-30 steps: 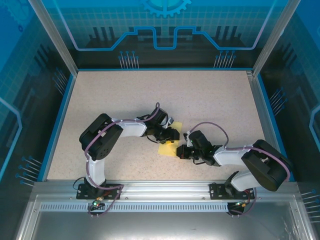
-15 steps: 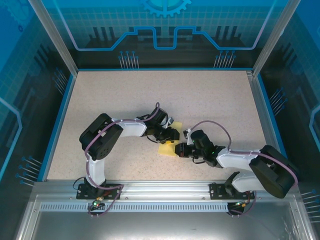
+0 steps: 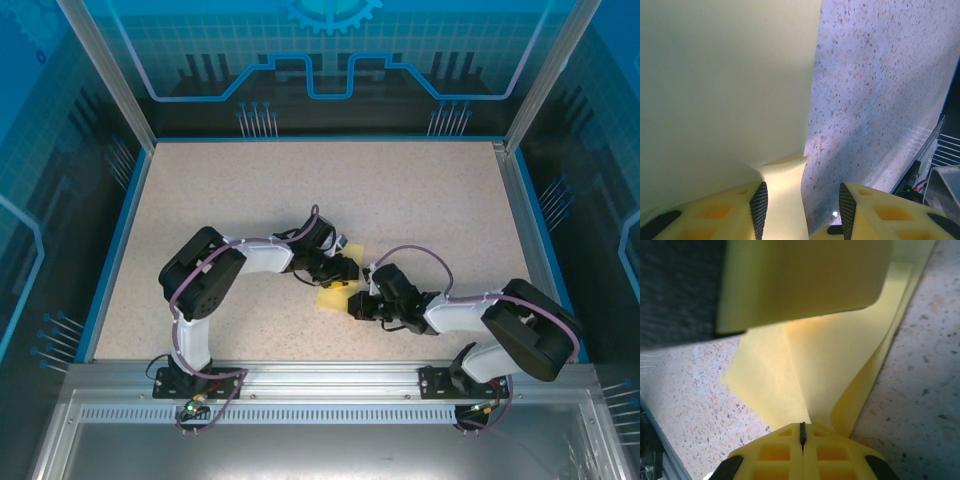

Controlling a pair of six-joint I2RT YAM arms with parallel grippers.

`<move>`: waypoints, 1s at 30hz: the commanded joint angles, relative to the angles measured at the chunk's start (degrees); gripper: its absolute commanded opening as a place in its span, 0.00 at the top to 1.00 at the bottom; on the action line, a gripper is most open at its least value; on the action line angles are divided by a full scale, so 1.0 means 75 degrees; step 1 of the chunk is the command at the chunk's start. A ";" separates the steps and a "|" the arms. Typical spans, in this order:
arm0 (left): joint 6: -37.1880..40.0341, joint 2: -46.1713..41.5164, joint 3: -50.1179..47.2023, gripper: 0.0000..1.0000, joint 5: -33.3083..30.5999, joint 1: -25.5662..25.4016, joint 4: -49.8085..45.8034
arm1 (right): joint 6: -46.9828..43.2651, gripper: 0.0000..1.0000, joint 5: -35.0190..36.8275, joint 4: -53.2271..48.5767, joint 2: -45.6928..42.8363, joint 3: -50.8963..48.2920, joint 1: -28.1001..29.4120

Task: Fold a paper plane with a square sheet of paper (pick it up from the middle)
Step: Fold the triangle a second time at the center of the table.

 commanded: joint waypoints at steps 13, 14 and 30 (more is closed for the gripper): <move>0.0112 0.0233 0.0168 0.54 -0.0145 0.0042 -0.0251 | -0.0198 0.97 0.0269 -0.0485 0.0144 0.0130 0.0129; 0.0119 0.0212 0.0178 0.54 -0.0155 0.0037 -0.0274 | -0.0188 0.97 0.0233 -0.0473 0.0119 0.0127 0.0143; 0.0209 0.0272 0.0161 0.54 -0.0067 0.0045 -0.0264 | -0.0014 0.90 0.0232 -0.0375 -0.0565 0.0128 0.0055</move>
